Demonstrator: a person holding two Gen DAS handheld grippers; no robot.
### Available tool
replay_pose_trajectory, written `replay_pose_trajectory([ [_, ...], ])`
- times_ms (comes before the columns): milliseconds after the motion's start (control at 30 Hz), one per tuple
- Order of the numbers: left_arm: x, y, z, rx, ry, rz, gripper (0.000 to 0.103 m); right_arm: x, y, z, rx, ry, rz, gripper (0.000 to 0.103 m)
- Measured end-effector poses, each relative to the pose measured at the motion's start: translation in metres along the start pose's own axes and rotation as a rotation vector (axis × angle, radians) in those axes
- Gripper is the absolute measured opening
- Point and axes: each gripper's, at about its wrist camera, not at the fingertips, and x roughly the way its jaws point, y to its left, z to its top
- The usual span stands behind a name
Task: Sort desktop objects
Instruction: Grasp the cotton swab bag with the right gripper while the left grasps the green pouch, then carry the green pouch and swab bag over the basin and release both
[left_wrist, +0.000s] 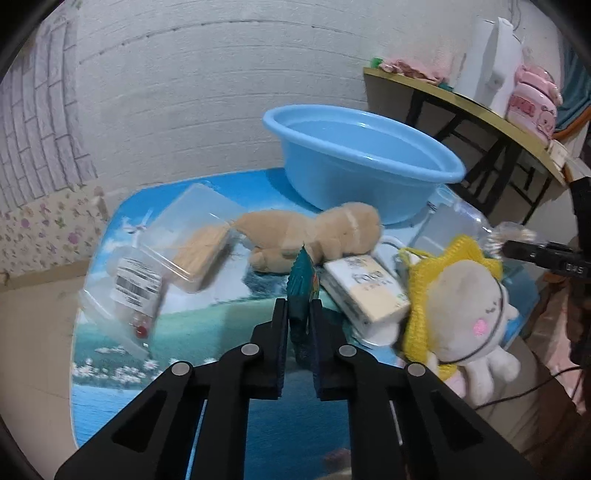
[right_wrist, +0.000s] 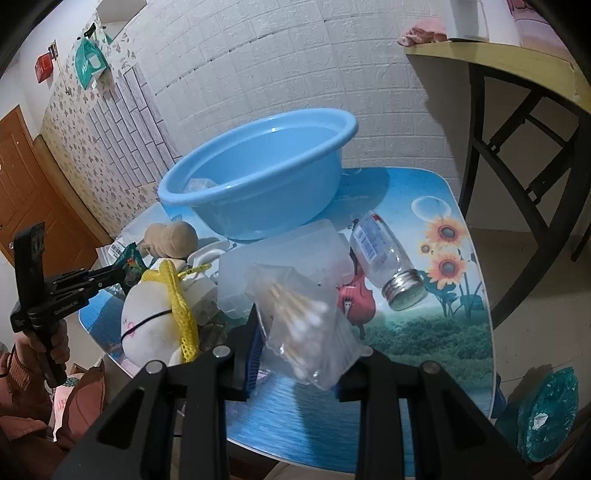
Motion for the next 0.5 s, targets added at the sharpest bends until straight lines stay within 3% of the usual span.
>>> replay_pose_trajectory([
  [167,0.008,-0.020,-0.005,0.092,0.032,0.031,0.010,0.001,0.000,0.000,0.001,0.006,0.006,0.028],
  [500,0.037,-0.037,0.003,0.163,0.071,0.099,0.017,0.003,-0.001,-0.002,0.004,0.028,0.004,0.028],
])
